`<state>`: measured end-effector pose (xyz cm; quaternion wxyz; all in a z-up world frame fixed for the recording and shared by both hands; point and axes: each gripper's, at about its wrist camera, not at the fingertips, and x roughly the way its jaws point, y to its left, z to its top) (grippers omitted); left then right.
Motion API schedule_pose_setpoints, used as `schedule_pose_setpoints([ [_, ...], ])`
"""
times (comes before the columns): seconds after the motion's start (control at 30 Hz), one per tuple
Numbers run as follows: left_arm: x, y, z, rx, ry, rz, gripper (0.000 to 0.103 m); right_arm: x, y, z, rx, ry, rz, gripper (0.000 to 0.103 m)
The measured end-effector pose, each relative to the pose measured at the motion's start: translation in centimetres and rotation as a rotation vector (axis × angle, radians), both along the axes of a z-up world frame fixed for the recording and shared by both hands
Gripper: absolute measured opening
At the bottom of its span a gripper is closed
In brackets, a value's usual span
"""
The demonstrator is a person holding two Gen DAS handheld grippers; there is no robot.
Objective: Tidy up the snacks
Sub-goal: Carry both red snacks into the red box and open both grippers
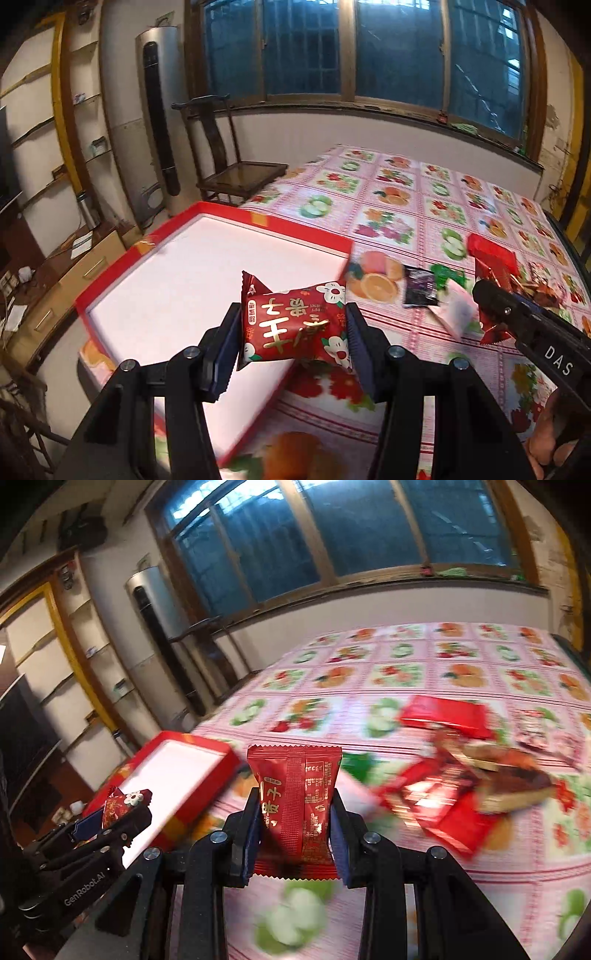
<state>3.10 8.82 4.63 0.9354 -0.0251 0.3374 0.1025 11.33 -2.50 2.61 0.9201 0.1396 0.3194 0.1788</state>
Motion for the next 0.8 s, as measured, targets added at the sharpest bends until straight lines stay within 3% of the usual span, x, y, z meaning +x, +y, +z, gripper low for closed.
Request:
schedule_pose_setpoints([
  [0.23, 0.8, 9.8, -1.2, -0.028, 0.067, 0.199, 0.054, 3.9, 11.1, -0.3, -0.011, 0.025, 0.183, 0.037],
  [0.37, 0.7, 12.4, -2.1, -0.068, 0.079, 0.195, 0.054, 5.2, 15.2, -0.7, -0.010, 0.047, 0.251, 0.039],
  [0.43, 0.7, 13.3, -2.4, -0.104, 0.082, 0.156, 0.059, 5.7, 16.5, -0.8, -0.015, 0.073, 0.267, 0.041],
  [0.5, 0.6, 14.0, -2.6, -0.135, 0.080, 0.125, 0.076, 5.9, 16.6, -0.6, -0.008, 0.090, 0.271, 0.046],
  [0.57, 0.2, 14.5, -2.4, -0.143, 0.054, 0.103, 0.084, 5.5, 15.4, -0.1, 0.042, 0.061, 0.267, 0.059],
  [0.7, -0.5, 14.9, -1.7, -0.117, 0.021, 0.135, 0.085, 3.9, 11.1, 1.3, 0.038, -0.015, 0.177, 0.064],
  [0.8, -0.6, 13.0, -1.2, -0.102, 0.016, 0.100, 0.085, 2.9, 6.1, 1.5, 0.036, -0.022, 0.093, 0.064],
])
